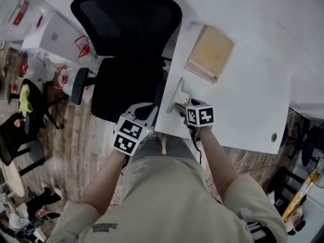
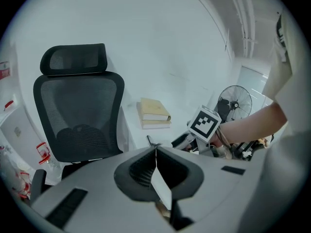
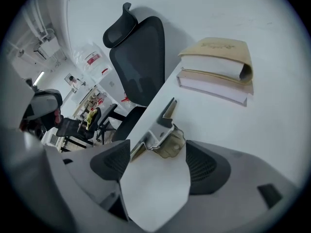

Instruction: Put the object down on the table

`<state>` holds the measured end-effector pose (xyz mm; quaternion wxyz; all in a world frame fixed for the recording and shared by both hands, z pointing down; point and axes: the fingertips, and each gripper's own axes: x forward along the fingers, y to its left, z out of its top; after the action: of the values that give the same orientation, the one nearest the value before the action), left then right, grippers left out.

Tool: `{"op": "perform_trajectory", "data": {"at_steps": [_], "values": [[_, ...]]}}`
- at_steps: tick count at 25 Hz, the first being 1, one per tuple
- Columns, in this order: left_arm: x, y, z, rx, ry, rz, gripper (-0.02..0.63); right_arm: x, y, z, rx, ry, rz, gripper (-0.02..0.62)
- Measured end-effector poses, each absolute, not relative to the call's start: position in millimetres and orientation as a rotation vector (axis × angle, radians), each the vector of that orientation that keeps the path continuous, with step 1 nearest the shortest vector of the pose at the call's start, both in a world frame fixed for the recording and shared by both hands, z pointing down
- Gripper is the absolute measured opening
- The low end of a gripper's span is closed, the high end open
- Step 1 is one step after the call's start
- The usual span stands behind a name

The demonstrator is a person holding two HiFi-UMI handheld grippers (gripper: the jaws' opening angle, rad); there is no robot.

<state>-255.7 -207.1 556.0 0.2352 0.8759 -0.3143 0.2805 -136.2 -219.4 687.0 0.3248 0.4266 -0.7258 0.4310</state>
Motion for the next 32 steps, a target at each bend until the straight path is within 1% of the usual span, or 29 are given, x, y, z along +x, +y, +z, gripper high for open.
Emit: {"op": "perform_trajectory", "data": {"at_steps": [7, 8, 10, 11, 13, 16, 18, 23, 25, 32], "values": [[-259, -206, 538, 2.410, -0.926, 0.739, 0.023, -123, -224, 652, 1.180, -1.962, 1.075, 0.353], [-259, -207, 533, 2.417, -0.938, 0.729, 0.023, -121, -226, 640, 1.194, -1.985, 1.063, 0.343], [-260, -210, 522, 2.433, -0.964, 0.707, 0.023, -117, -231, 614, 1.231, -2.044, 1.034, 0.259], [-261, -212, 517, 2.440, -0.978, 0.696, 0.023, -115, -233, 600, 1.248, -2.077, 1.020, 0.242], [-263, -216, 505, 2.456, -1.001, 0.676, 0.023, -112, -238, 570, 1.282, -2.140, 0.981, 0.238], [-267, -222, 487, 2.485, -1.033, 0.650, 0.023, -111, -246, 520, 1.324, -2.235, 0.869, 0.173], [-267, -225, 468, 2.514, -1.052, 0.612, 0.023, -114, -249, 483, 1.341, -2.305, 0.779, 0.149], [-262, -230, 405, 2.614, -1.098, 0.482, 0.023, -118, -248, 388, 1.390, -2.505, 0.608, 0.104], [-261, -230, 379, 2.668, -1.123, 0.447, 0.023, -120, -244, 352, 1.391, -2.593, 0.559, 0.098], [-254, -220, 288, 2.832, -1.198, 0.266, 0.023, -122, -222, 263, 1.398, -2.767, 0.342, 0.066]]}}
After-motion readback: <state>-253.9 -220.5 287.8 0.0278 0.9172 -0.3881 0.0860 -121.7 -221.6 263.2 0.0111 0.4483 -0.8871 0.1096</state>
